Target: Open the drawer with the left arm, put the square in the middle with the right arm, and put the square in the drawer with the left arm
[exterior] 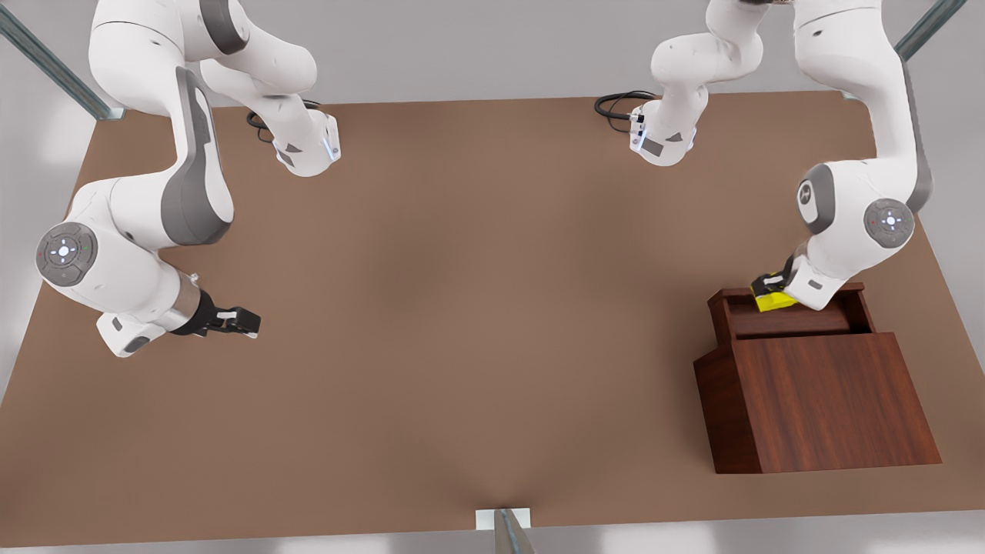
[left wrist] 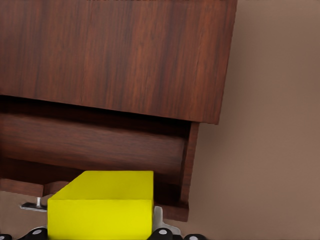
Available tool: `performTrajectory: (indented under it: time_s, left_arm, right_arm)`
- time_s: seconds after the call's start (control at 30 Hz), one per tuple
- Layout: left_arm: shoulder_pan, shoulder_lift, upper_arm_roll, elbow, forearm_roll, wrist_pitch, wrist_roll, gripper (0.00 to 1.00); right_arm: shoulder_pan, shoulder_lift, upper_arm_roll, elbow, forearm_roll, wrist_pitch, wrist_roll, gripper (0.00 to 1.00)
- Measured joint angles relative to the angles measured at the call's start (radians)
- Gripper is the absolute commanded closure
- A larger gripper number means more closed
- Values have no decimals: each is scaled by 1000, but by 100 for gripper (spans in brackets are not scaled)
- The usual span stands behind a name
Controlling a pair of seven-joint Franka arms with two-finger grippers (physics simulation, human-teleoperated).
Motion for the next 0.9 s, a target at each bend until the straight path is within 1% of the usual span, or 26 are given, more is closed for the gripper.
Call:
performTrajectory:
  time_s: [0.17,0.37,0.43,0.5,0.63,0.67,0.7,0.73,0.77,0.8,0.83,0.9]
  left_arm:
    - [83,72,0,32,6,39,127,25]
    - [92,103,0,54,28,45,150,25]
    - [91,109,0,55,32,45,150,6]
    - [98,114,0,66,34,45,150,0]
    - [97,111,0,79,36,42,149,0]
    - [101,98,-11,136,33,-34,119,0]
    - [96,84,-78,234,29,-199,102,0]
    - [2,59,-107,321,25,-332,104,0]
    - [-89,51,-107,394,24,-371,101,0]
    - [-105,55,-107,441,22,-404,100,0]
    - [-75,58,-106,455,20,-421,99,0]
    - [-83,65,-106,456,20,-424,99,0]
  right_arm:
    - [0,0,0,0,1,0,0,0]
    - [-1,2,0,0,2,0,0,0]
    - [-1,3,0,-2,2,0,0,0]
    - [-1,3,0,-1,2,0,0,0]
    - [-1,3,0,-1,2,2,0,0]
    - [-1,3,0,-1,2,1,0,0]
    - [-1,4,0,-1,2,3,0,0]
    - [-1,4,0,0,3,3,0,0]
    - [-1,5,0,-1,2,3,0,0]
    - [-1,4,0,0,3,3,0,0]
    - [-1,3,0,0,3,1,-2,0]
    - [-12,-18,0,-6,-1,-10,-55,0]
